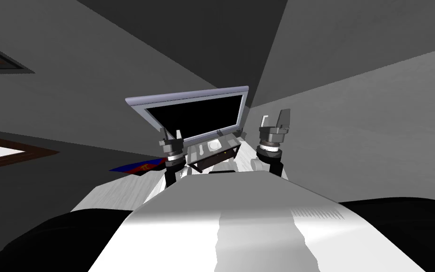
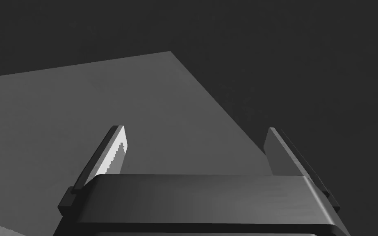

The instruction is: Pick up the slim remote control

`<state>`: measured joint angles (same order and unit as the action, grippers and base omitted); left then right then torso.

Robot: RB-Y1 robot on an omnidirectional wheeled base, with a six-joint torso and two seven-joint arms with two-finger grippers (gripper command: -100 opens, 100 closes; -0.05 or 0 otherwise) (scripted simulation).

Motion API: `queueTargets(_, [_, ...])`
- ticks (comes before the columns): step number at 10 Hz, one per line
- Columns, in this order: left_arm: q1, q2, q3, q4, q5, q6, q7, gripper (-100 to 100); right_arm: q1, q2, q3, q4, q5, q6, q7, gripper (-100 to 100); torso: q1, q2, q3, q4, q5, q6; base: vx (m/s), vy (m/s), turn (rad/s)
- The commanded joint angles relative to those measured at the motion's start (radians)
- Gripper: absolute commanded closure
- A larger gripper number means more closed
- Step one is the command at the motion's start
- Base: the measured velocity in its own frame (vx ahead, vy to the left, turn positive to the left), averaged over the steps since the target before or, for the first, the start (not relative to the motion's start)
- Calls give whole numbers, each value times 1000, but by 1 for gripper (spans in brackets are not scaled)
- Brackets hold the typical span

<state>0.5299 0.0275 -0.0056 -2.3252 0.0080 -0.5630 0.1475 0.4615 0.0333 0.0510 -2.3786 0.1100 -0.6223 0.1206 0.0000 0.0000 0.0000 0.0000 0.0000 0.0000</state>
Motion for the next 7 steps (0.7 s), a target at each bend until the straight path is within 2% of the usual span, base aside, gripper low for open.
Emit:
queueTargets(1, [5,28,7,11,-1,-10,2,-100,0,0,0,0,0,0,0,0,0,0,0,0,0,0,-15,-8,-7])
queueTargets(4, [26,94,33,56,-7,-45,11,-100,0,0,0,0,0,0,0,0,-2,3,2,1,0,0,-48,-35,-29])
queueTargets(7, [58,166,66,137,-21,-92,32,-100,0,0,0,0,0,0,0,0,-3,4,2,1,-1,0,-63,-60,-76])
